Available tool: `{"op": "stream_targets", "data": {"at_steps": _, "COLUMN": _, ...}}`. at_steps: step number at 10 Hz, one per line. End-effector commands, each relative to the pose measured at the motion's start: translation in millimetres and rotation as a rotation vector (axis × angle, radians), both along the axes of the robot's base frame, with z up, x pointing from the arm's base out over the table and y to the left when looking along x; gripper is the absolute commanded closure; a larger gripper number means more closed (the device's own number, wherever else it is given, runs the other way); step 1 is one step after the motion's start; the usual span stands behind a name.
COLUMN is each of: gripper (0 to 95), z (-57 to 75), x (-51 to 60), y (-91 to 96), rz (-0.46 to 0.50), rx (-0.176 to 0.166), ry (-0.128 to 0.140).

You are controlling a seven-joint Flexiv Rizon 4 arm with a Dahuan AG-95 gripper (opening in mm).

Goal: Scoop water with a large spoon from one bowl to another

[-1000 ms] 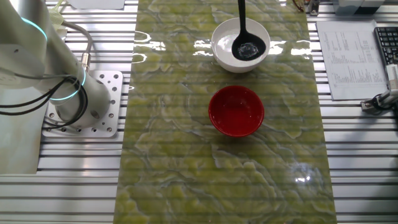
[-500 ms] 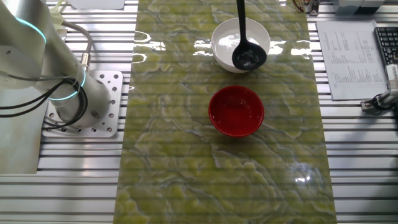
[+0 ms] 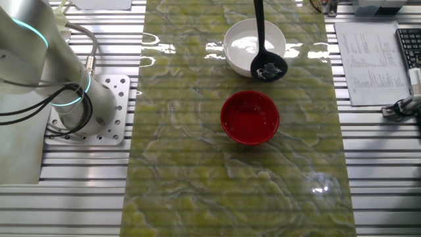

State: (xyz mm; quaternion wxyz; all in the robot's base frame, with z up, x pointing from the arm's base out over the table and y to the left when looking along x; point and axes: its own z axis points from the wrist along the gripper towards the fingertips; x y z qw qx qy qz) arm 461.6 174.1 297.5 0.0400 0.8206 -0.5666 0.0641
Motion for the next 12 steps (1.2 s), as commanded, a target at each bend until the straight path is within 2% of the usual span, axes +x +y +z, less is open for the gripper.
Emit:
{"op": "stream_targets", "data": {"at_steps": 1, "gripper": 95.0, "z": -1.8, "x": 1.3, "y": -9.2, "rz": 0.011, "rx": 0.01, "ry": -0.003}}
{"op": "stream_targets", "data": {"at_steps": 8, "gripper": 95.0, "z": -3.4, "x": 6.2, "y": -26.9, "rz": 0.026, "rx": 0.016, "ry": -0.001}}
{"op": "stream_targets", "data": {"at_steps": 9, "gripper": 95.0, "z": -3.4, "x": 6.2, "y": -26.9, "rz": -0.005, "rx": 0.016, "ry": 0.002}}
{"op": "stream_targets", "data": {"at_steps": 10, "gripper": 95.0, "z": -3.4, "x": 6.2, "y": -26.9, "rz": -0.01, "rx": 0.025, "ry": 0.015}}
{"op": "stream_targets", "data": {"at_steps": 12, "gripper": 95.0, "z": -3.4, "x": 6.2, "y": -26.9, "rz": -0.036, "rx": 0.012, "ry": 0.034}}
